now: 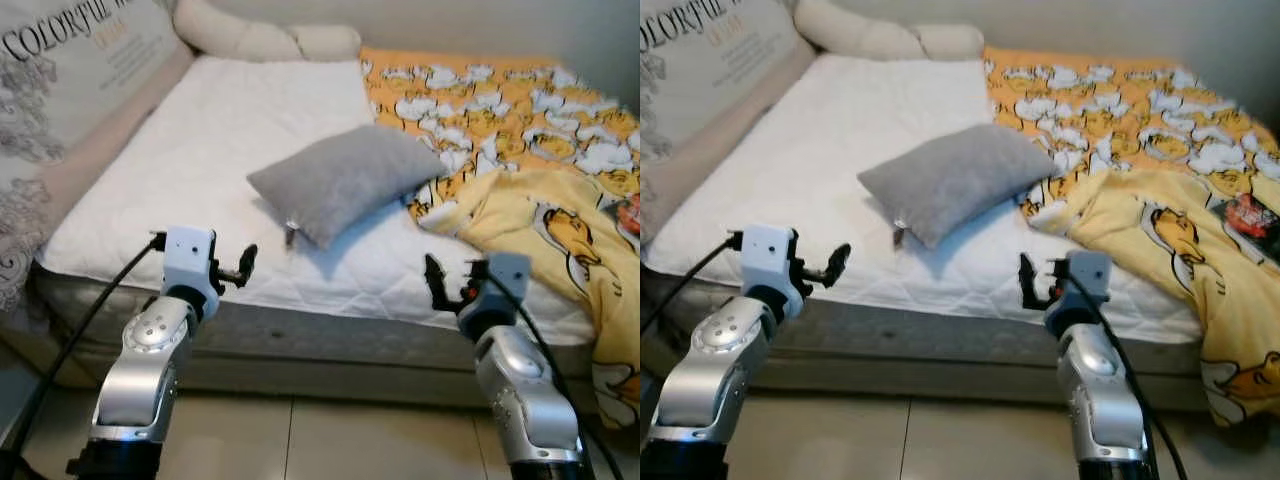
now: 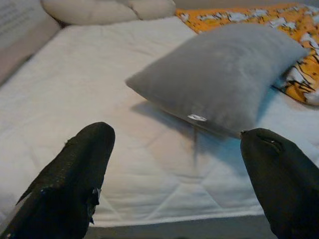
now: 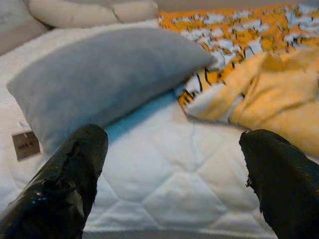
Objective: Clean up the room
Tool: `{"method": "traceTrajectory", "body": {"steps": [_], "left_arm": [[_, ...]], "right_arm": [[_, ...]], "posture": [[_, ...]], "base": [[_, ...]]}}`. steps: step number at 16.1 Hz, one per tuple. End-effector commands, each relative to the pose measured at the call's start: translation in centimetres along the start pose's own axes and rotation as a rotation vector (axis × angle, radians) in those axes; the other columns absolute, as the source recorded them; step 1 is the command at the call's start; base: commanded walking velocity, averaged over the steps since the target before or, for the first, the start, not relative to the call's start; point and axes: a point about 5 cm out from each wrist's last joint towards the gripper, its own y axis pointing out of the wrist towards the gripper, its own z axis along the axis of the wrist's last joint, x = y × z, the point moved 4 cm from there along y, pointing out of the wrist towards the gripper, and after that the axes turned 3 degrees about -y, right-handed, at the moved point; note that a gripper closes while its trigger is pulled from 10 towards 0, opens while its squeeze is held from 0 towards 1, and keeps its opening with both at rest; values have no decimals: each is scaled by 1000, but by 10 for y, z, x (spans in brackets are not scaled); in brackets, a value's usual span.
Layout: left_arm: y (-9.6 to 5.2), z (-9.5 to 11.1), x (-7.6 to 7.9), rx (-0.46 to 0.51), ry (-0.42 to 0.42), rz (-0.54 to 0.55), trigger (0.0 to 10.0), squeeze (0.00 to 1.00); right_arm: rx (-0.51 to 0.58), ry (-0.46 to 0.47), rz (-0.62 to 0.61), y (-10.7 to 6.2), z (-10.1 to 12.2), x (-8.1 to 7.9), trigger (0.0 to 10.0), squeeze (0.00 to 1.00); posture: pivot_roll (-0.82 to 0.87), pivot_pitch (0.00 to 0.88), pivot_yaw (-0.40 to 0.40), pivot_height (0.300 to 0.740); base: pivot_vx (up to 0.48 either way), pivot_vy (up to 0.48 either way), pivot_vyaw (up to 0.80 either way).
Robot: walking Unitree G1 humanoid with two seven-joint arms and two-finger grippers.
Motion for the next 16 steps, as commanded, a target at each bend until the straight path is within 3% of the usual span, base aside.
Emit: {"method": "traceTrajectory", "body": {"steps": [1, 16], "left_arm": [[0, 5, -8, 13, 20, 19, 10000, 737], [-2, 3, -9, 12, -2, 26, 10000, 737]], "right_arm": [[6, 5, 26, 1, 2, -10, 10000, 0], [3, 1, 18, 1, -4, -6, 10000, 0]], "posture": [[17, 0, -37, 740], [26, 0, -37, 740]], "base": [[281, 0, 0], [283, 0, 0]]}}
